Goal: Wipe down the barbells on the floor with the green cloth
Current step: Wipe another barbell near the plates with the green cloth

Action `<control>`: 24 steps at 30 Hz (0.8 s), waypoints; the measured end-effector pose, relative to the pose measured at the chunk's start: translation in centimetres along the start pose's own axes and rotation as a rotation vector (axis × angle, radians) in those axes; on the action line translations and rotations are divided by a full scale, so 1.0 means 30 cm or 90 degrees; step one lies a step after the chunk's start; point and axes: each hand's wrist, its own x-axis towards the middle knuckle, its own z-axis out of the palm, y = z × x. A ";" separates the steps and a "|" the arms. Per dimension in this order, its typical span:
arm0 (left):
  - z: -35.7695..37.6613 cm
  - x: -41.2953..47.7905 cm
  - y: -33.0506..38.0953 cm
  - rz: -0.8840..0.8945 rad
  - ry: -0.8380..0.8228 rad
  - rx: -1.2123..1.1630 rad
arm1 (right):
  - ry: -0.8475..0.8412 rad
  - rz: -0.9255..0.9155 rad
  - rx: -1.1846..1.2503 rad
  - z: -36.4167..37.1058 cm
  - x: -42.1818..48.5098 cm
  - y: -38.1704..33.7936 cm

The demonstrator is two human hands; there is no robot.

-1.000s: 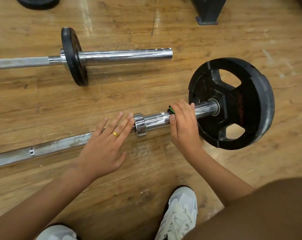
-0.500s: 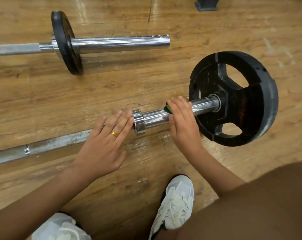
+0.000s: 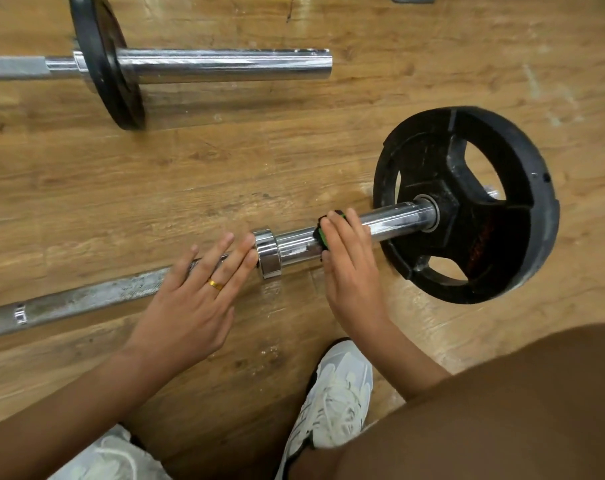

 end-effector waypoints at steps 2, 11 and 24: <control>-0.001 -0.007 0.011 -0.001 0.008 0.005 | 0.017 0.027 -0.001 -0.015 0.001 0.020; -0.005 -0.036 0.049 0.006 0.011 0.014 | -0.001 0.028 0.012 -0.031 -0.007 0.001; -0.035 -0.032 0.044 0.000 -0.022 -0.019 | 0.044 0.084 0.032 -0.023 0.002 -0.009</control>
